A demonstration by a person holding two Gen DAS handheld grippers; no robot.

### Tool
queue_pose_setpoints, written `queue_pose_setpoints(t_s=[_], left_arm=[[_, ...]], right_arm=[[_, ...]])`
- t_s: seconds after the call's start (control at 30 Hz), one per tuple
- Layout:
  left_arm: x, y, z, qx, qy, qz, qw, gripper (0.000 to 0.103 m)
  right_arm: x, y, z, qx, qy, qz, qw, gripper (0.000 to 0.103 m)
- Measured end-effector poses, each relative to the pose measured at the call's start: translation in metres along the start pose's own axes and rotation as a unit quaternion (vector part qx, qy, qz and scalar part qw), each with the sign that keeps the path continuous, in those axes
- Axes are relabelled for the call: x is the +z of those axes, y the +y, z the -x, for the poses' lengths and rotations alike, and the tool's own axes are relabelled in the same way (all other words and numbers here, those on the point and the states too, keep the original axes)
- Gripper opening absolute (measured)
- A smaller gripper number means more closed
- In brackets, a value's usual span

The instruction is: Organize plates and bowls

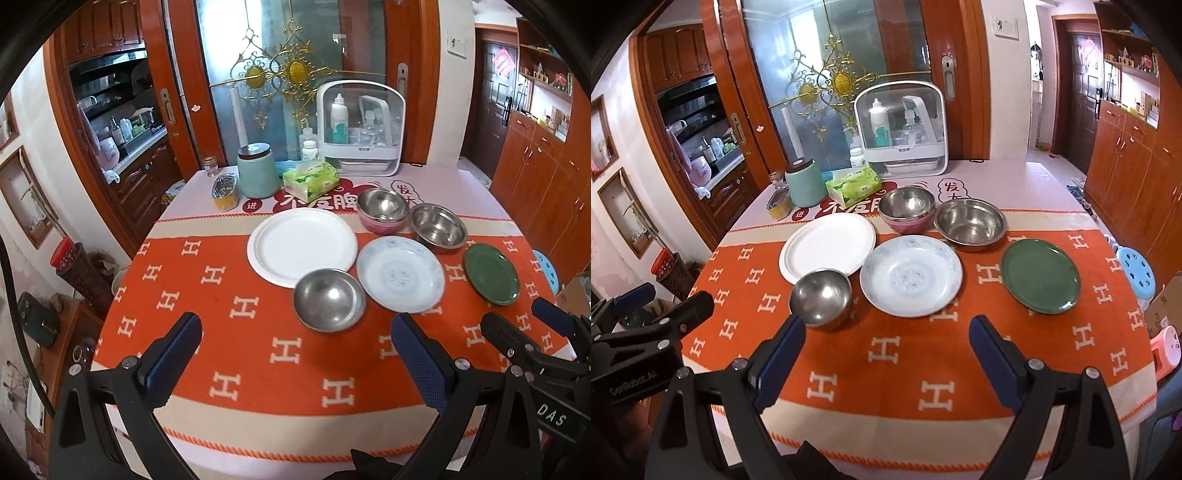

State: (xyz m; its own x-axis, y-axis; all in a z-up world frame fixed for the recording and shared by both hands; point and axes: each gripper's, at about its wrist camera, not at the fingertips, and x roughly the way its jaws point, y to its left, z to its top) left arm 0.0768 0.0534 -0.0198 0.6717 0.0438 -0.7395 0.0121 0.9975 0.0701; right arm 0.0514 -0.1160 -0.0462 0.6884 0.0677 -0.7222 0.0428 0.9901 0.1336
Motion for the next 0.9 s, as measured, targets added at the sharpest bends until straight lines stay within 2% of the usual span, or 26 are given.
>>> queue_pose_setpoints(t_s=[0.37,0.67,0.9], left_arm=[[0.053,0.046,-0.059,0.004,0.015,0.013,0.9998,0.102],[0.097,0.082,-0.123,0.003,0.029,0.028,0.9992,0.102],[0.112,0.102,-0.185,-0.001,0.061,0.046,0.9971,0.102]], right_arm=[[0.054,0.014,-0.054,0.007,-0.022,-0.038,0.999,0.091],[0.092,0.03,-0.106,-0.005,-0.034,-0.021,0.999,0.091],[0.112,0.036,-0.154,-0.012,-0.024,-0.009,1.0,0.091]])
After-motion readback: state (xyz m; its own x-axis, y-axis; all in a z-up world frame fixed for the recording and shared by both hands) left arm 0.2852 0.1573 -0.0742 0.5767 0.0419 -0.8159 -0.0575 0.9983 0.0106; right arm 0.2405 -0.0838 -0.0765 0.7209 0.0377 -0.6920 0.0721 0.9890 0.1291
